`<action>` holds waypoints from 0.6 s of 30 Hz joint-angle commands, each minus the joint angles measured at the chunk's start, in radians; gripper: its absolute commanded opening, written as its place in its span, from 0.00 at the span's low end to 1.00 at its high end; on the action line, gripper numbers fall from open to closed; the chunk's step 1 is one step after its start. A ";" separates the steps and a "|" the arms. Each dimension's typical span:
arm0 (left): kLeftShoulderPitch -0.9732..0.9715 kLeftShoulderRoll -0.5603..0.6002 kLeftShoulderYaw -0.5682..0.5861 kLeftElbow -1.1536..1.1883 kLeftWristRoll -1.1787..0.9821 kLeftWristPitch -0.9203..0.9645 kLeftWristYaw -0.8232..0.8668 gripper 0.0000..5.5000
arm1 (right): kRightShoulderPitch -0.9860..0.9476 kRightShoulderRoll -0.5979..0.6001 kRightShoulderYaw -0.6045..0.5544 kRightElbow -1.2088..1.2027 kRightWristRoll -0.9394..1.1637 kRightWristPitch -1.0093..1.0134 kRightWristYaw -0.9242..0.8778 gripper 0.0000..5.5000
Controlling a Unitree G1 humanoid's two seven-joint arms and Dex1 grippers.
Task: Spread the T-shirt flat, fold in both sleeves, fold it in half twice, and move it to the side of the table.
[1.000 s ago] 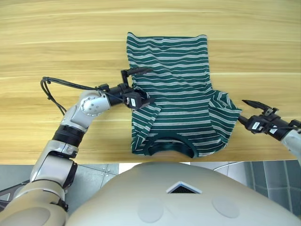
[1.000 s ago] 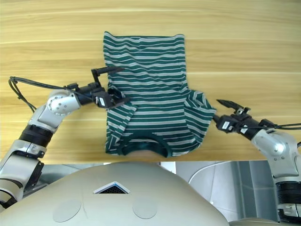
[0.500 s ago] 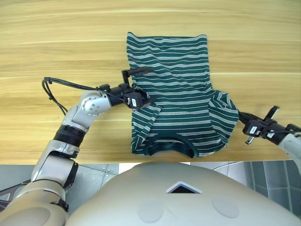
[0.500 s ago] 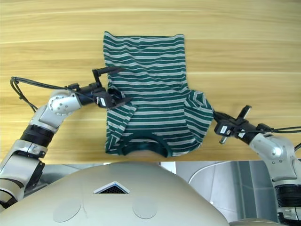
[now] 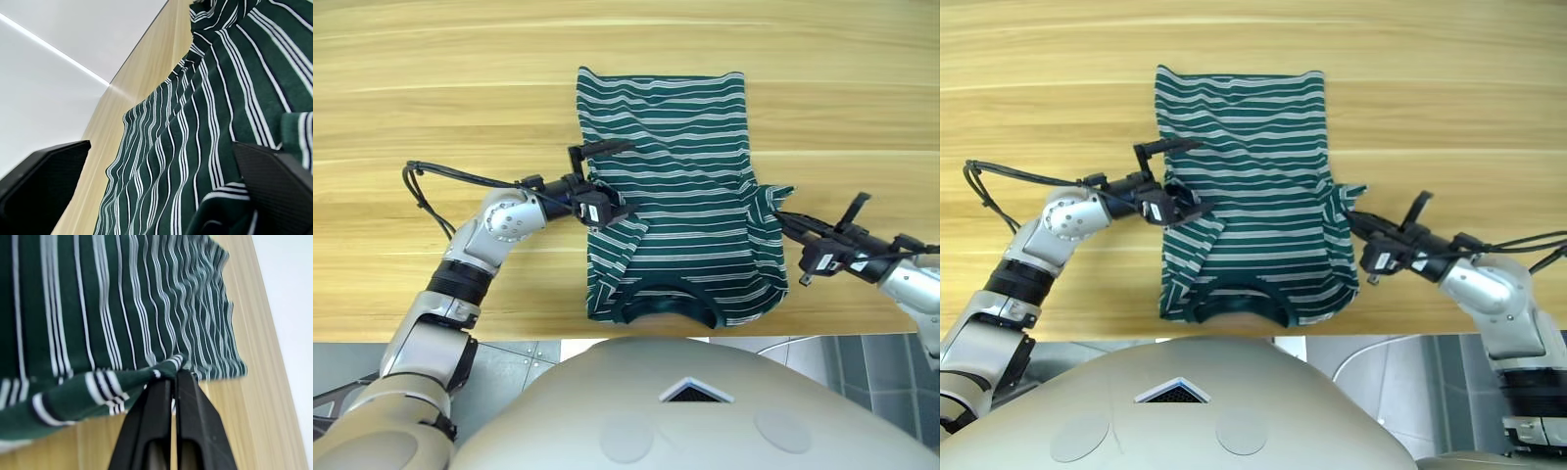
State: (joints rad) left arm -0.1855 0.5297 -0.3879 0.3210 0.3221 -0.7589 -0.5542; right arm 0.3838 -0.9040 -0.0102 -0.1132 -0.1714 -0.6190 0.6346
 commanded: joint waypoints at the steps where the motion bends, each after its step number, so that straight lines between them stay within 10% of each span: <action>1: -0.006 0.006 -0.008 0.009 0.007 -0.006 -0.006 0.98 | -0.087 0.033 0.106 -0.042 -0.027 0.027 0.059 0.00; 18: 0.003 0.002 -0.010 0.005 0.002 -0.004 -0.010 0.98 | -0.222 0.078 0.271 -0.025 -0.151 0.119 0.115 0.00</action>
State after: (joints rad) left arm -0.1858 0.5304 -0.3879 0.3277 0.3209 -0.7631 -0.5580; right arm 0.1632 -0.8117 0.2513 -0.1341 -0.3107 -0.5152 0.7333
